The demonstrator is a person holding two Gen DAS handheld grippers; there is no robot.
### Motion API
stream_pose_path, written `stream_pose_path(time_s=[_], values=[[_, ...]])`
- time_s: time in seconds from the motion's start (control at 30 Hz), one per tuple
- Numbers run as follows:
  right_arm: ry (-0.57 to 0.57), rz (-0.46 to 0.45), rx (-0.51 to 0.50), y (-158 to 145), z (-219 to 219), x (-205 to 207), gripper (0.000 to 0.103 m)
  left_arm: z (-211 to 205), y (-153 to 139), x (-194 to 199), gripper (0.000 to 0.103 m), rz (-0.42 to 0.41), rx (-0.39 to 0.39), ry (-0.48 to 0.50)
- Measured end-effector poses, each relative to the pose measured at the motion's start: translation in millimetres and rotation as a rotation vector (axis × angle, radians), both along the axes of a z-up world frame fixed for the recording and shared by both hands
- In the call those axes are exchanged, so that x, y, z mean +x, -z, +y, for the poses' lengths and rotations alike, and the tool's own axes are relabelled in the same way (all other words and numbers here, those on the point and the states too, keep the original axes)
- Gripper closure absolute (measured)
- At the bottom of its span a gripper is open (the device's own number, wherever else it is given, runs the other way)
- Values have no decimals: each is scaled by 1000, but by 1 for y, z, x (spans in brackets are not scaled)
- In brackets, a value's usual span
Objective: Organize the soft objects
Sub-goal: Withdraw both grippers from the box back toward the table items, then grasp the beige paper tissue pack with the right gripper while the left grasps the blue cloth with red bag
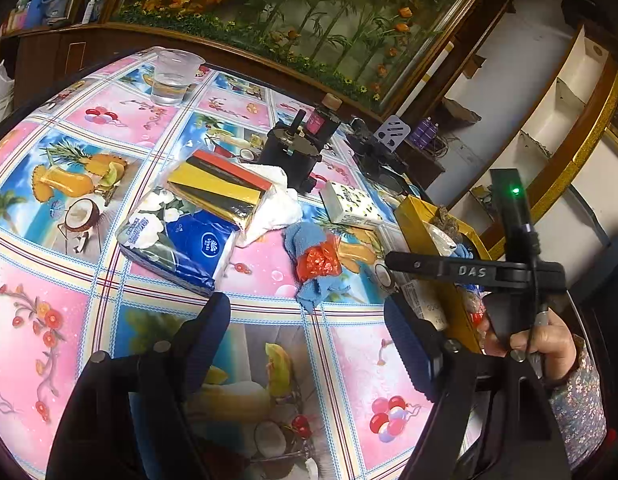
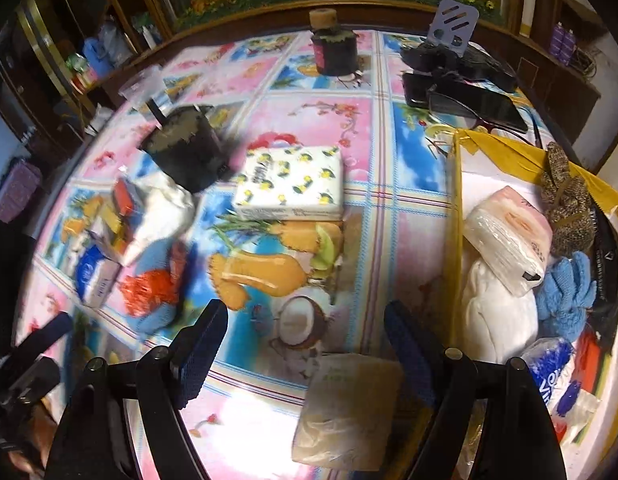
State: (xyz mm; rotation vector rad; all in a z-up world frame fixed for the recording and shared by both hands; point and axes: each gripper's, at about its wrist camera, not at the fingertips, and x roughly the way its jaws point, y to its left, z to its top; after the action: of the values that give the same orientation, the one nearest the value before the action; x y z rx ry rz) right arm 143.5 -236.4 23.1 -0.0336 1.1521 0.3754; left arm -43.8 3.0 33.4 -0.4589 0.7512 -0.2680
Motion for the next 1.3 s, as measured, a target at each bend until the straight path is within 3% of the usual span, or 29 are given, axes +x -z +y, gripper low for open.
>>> stream_pose_path(time_s=[0.2,0.3,0.4,0.47,0.53,0.63,0.83,0.9,1.03,1.13,1.3], values=[[-88,86,23,7,7,-25,19,2,-1,-2,25,1,-24,6],[-175,151,191,-2,9,-55,13,2,0,-2,25,9,-34,6],[-185,99,276,-22,1,-72,13,3,-1,-3,25,6,-38,5],[-128,40,198,-29,-6,-74,13,1,-1,-3,25,9,-33,6],[-125,49,174,-27,-8,-74,13,2,-1,-3,25,8,-34,4],[-178,66,120,-20,-3,-86,13,3,1,-2,25,8,-42,1],[-296,67,-96,6,8,-110,13,3,1,-1,25,6,-38,1],[-315,53,-104,5,9,-116,13,3,1,-1,25,7,-32,4],[-364,50,-131,8,17,-132,54,3,2,0,25,8,-26,0],[-328,40,4,-4,18,-128,54,3,2,0,25,7,-19,1],[-99,-182,168,-49,17,-84,54,1,2,0,25,9,1,-5]])
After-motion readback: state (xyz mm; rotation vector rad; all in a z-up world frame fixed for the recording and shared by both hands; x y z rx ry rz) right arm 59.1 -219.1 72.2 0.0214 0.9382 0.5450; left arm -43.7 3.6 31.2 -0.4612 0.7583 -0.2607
